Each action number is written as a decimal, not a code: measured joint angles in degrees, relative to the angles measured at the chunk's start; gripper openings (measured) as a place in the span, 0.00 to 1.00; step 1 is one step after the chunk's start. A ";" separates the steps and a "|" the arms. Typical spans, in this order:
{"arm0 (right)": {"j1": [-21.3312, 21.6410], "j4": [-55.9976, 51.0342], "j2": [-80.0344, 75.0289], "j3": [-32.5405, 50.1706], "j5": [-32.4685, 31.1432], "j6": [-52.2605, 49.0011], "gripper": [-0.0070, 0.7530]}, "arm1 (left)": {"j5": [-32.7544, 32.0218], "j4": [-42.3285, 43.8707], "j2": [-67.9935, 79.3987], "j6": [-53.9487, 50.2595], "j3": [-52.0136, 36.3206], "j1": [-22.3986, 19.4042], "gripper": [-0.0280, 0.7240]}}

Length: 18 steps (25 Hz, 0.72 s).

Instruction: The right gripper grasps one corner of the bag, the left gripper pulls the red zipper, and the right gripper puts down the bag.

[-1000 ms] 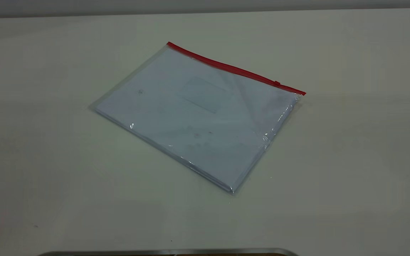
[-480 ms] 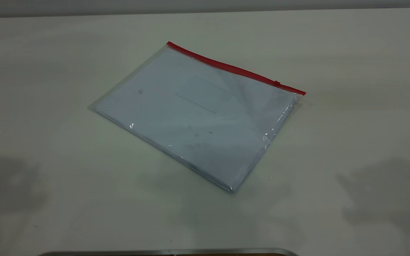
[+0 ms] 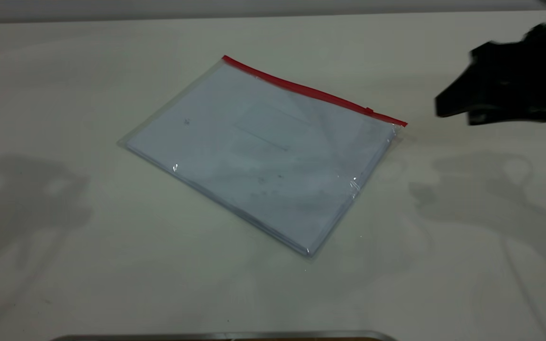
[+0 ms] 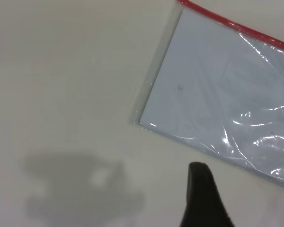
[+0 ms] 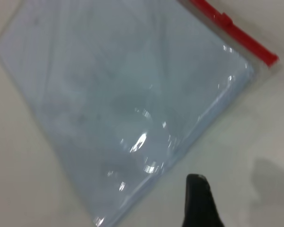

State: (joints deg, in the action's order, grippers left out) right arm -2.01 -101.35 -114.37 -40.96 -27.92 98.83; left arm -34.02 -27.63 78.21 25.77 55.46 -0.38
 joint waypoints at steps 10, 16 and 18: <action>0.00 1.30 -21.35 -18.67 -5.37 1.94 0.69 | 0.25 -1.25 2.80 0.09 0.86 0.00 0.73; 0.67 3.45 -27.08 -23.79 -10.35 1.06 0.69 | 0.25 -1.32 2.93 0.08 0.86 0.00 0.73; 0.59 2.93 -28.29 -24.87 -12.59 1.00 0.69 | 0.25 -1.39 2.93 0.13 0.86 0.00 0.73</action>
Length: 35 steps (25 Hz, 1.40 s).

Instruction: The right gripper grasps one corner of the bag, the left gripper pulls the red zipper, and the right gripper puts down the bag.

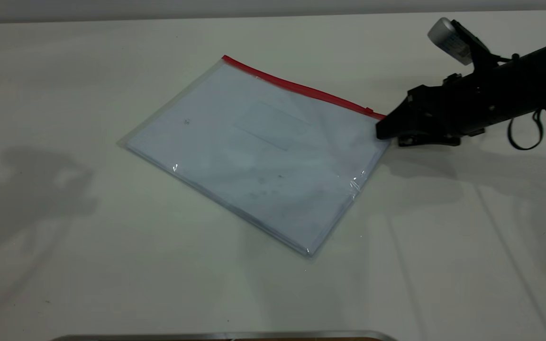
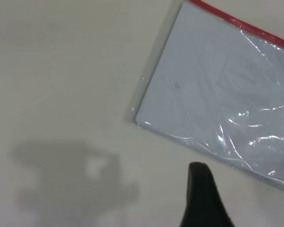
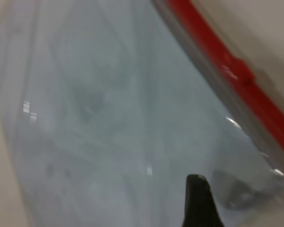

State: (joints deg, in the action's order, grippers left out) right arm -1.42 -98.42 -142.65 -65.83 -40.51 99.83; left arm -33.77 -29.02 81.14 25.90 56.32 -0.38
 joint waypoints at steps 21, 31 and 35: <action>-1.25 -3.67 -3.43 -9.34 1.53 2.74 0.57 | 0.06 -0.07 0.00 -0.04 0.00 0.00 0.73; -1.42 -0.92 -6.22 -9.39 -4.88 1.77 0.57 | 0.06 -0.20 0.00 -0.06 0.00 0.00 0.73; -1.42 -0.76 -6.29 -9.39 -6.69 1.65 0.57 | 0.06 -0.25 0.00 -0.05 0.00 0.00 0.73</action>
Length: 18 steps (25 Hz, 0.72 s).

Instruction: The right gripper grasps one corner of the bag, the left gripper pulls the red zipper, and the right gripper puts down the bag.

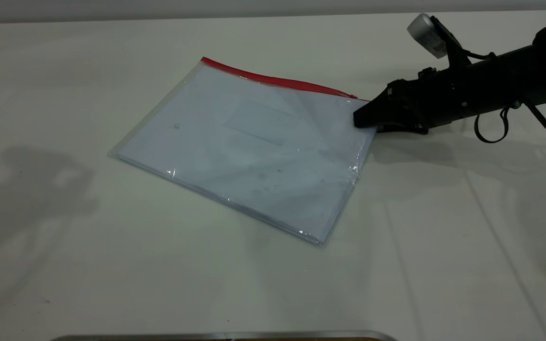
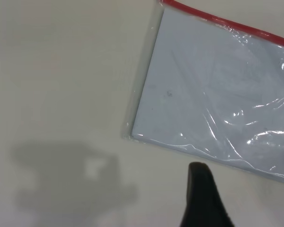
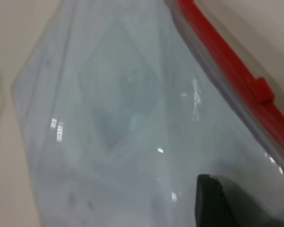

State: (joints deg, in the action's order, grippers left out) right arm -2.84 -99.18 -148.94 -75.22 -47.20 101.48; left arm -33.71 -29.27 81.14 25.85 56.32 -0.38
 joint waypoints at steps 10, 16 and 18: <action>-0.55 -2.59 0.00 -0.12 -7.09 1.13 0.56 | 0.00 0.00 0.00 0.00 0.00 0.00 0.73; -0.55 2.78 0.00 -0.32 -10.37 -0.83 0.51 | 0.00 0.00 0.00 0.00 0.00 0.00 0.73; -0.55 4.09 0.00 -0.32 -9.02 -1.17 0.49 | -0.06 0.00 0.00 0.00 0.00 0.00 0.73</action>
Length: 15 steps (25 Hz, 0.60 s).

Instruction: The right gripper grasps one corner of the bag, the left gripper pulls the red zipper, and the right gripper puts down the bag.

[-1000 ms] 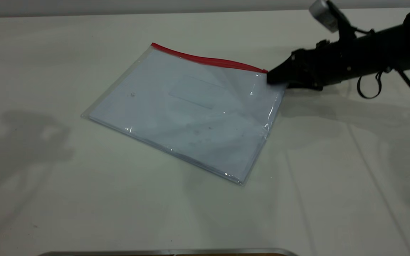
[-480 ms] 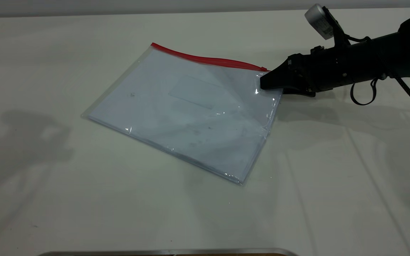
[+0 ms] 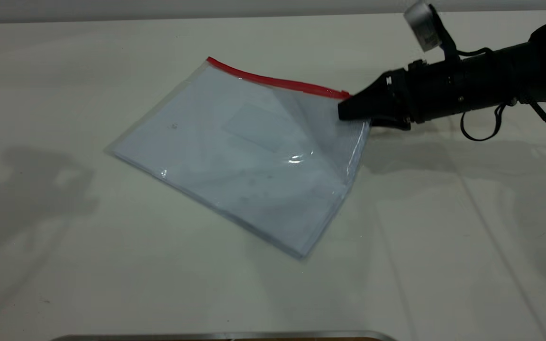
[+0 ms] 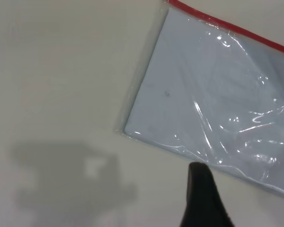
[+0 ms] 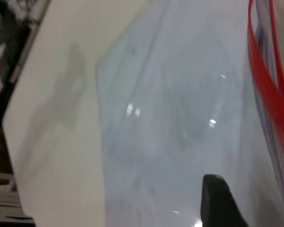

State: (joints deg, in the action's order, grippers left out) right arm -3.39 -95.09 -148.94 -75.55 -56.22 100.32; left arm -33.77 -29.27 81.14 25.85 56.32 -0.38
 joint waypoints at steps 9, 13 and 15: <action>0.00 -4.24 0.00 0.00 2.83 1.75 0.24 | -0.06 -0.06 0.00 0.00 0.00 0.00 0.73; 0.00 -0.67 0.00 0.00 1.73 1.68 0.07 | -0.06 -0.06 0.00 -0.04 0.00 0.00 0.73; 0.00 0.86 0.00 0.00 1.42 1.24 0.06 | -0.06 -0.06 0.00 -0.04 0.00 0.00 0.73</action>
State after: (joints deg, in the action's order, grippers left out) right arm -3.39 -94.23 -148.94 -75.55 -54.80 101.55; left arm -33.83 -29.32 81.14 25.81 56.32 -0.38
